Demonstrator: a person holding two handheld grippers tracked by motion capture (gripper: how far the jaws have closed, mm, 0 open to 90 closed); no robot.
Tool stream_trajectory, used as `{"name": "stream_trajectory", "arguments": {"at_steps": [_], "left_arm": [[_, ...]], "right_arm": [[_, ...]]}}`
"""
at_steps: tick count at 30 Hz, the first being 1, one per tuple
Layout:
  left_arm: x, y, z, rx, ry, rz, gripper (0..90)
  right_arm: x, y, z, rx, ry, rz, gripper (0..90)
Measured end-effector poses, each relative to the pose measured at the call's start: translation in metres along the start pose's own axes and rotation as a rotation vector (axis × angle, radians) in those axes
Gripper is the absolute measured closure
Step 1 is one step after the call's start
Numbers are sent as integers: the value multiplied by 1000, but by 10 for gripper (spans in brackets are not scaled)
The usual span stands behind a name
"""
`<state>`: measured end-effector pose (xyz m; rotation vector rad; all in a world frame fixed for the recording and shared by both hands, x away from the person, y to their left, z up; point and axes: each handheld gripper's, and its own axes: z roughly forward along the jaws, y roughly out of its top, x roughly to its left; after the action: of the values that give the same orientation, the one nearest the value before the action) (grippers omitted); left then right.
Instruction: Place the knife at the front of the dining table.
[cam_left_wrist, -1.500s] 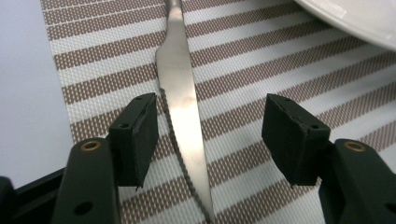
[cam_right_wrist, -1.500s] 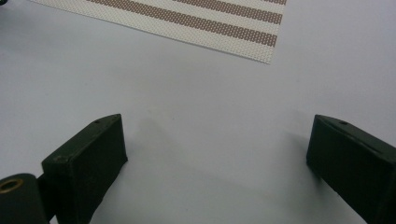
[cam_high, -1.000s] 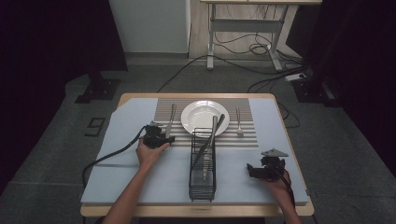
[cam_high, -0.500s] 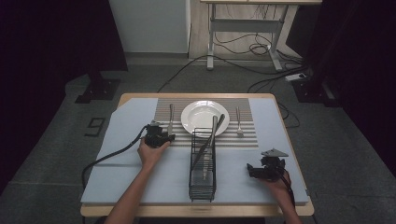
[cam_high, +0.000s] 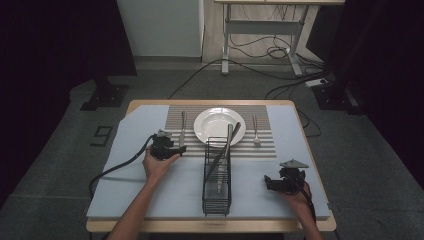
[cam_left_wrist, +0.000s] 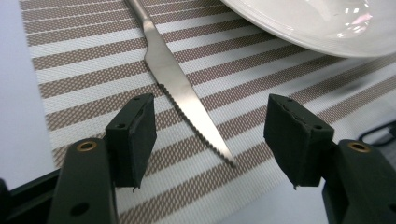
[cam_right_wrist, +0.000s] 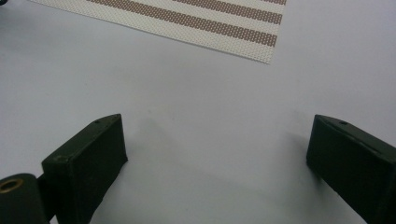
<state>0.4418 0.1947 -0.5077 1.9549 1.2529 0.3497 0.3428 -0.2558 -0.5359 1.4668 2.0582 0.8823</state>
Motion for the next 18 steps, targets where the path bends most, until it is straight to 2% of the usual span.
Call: {"name": "stream_trajectory", "arguments": {"at_steps": [3,7,15,18], "left_arm": [[1,-4,-9,-11,-11,0,336],[-4,-9,-23,-30,-15,39,327],[-12,-22,-47,-49,-45,74,320],[-10,-29,-57,-69,-67,47,318]], "right_arm": [[0,0,0,0,0,0,44],[0,0,0,0,0,0,44],[0,0,0,0,0,0,44],[0,0,0,0,0,0,44]]}}
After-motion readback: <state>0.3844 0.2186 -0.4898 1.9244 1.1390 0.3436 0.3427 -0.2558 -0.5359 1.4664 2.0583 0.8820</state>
